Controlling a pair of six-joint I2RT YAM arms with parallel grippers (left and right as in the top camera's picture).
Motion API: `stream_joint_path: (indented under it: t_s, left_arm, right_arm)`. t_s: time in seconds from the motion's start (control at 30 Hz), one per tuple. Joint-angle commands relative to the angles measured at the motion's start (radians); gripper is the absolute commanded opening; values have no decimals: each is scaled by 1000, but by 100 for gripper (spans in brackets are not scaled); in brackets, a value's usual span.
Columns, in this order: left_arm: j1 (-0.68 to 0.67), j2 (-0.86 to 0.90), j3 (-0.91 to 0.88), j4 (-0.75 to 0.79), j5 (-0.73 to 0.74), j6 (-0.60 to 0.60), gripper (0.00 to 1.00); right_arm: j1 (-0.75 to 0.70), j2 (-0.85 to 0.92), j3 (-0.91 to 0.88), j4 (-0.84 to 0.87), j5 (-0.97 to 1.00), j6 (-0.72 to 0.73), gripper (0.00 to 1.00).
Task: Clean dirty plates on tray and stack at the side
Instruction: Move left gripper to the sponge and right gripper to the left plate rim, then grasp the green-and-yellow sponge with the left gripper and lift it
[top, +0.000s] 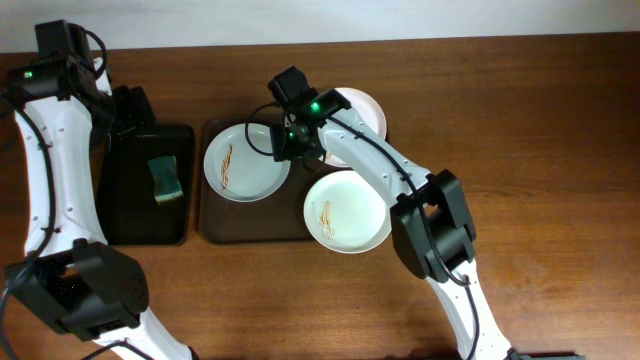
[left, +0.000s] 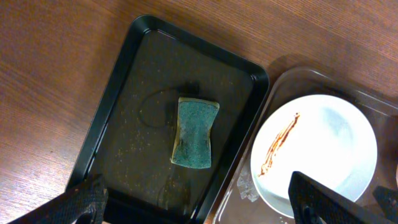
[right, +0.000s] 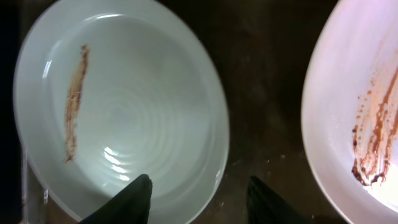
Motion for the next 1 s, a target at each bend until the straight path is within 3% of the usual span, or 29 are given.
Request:
stream_joint_path:
  t_s: [0.0,0.13,0.23,0.53,0.63,0.67,0.7,0.83,0.97]
  left_arm:
    - [4,-2,12,3,-10,-1,91]
    - [4,-2,12,3,-10,-1,91]
    - [3,-1,12,3,-10,-1,91]
    - [3,19,10,-5,-6,-1,91]
    - [3,71,10,-26,-6,-2,91]
    - [3,85,10,-28,-6,-2,91]
    - [3,97,10,-29,-6,-2,91]
    - [3,130,10,-40,-6,-1,64]
    - [3,178,9,-34,56,43,52]
  right_arm:
    - [-3,42,18,8,35,47,45]
    - [-3,62,15,24,35,47,41]
    - [-3,78,11,35,35,84,30]
    - [-1,112,11,50,24,87,22]
    - [1,113,-4,55,27,88,15]
    - [3,113,-11,58,39,93,4]
    - [4,113,-17,58,53,113,4]
    - [5,113,-26,50,54,113,4]
    - [5,113,-26,47,53,113,4]
